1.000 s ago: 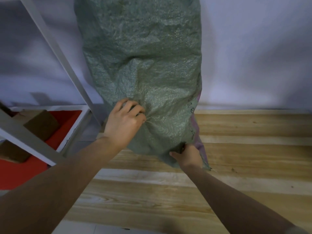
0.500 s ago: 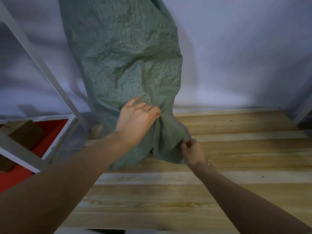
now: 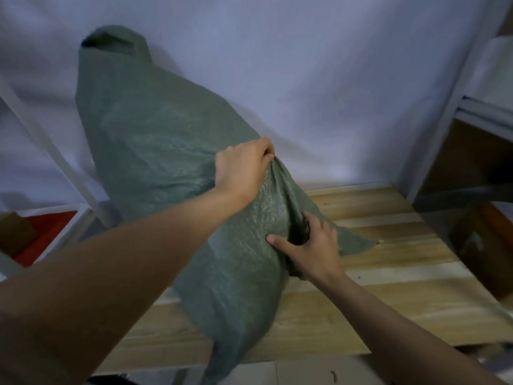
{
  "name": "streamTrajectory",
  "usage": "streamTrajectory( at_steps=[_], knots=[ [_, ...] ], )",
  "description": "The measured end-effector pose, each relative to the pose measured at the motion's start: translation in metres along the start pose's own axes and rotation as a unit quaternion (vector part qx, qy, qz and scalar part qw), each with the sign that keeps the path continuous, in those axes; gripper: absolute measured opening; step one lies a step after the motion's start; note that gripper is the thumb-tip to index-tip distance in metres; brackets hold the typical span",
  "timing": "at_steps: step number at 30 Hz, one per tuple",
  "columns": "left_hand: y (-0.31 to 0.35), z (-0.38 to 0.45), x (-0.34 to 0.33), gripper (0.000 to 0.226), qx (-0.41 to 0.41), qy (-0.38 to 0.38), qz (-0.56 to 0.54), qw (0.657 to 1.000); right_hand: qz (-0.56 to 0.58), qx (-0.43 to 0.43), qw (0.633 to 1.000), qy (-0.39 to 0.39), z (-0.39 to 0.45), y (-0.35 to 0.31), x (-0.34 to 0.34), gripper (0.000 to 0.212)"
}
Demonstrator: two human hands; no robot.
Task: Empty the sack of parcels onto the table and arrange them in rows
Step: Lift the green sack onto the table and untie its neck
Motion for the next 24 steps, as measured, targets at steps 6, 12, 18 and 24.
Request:
streamTrajectory(
  at_steps=[6, 12, 18, 24],
  knots=[
    [0.045, 0.014, -0.005, 0.015, 0.04, 0.0, -0.064, 0.997, -0.095, 0.012, 0.993, 0.062, -0.007, 0.004, 0.062, 0.099],
    [0.057, 0.04, -0.017, 0.011, 0.11, -0.009, -0.146, 0.983, -0.132, 0.033, 0.981, 0.142, 0.012, -0.005, 0.107, 0.08],
    [0.043, 0.024, -0.051, 0.047, 0.042, -0.194, -0.144, 0.97, -0.14, -0.03, 0.985, 0.098, 0.015, 0.02, 0.101, 0.076],
    [0.045, -0.019, -0.044, 0.063, -0.023, -0.137, -0.082, 0.987, -0.102, -0.064, 0.99, 0.074, 0.005, 0.04, 0.096, 0.079]
  ],
)
Point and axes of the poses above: each hand's wrist, its own z-axis towards the middle knuckle, its own x-axis out of the back of the hand, y = z × x, the point moved 4 cm from there along z, towards the middle knuckle, and after that the axes turned 8 degrees about z, right-handed, at the moved point
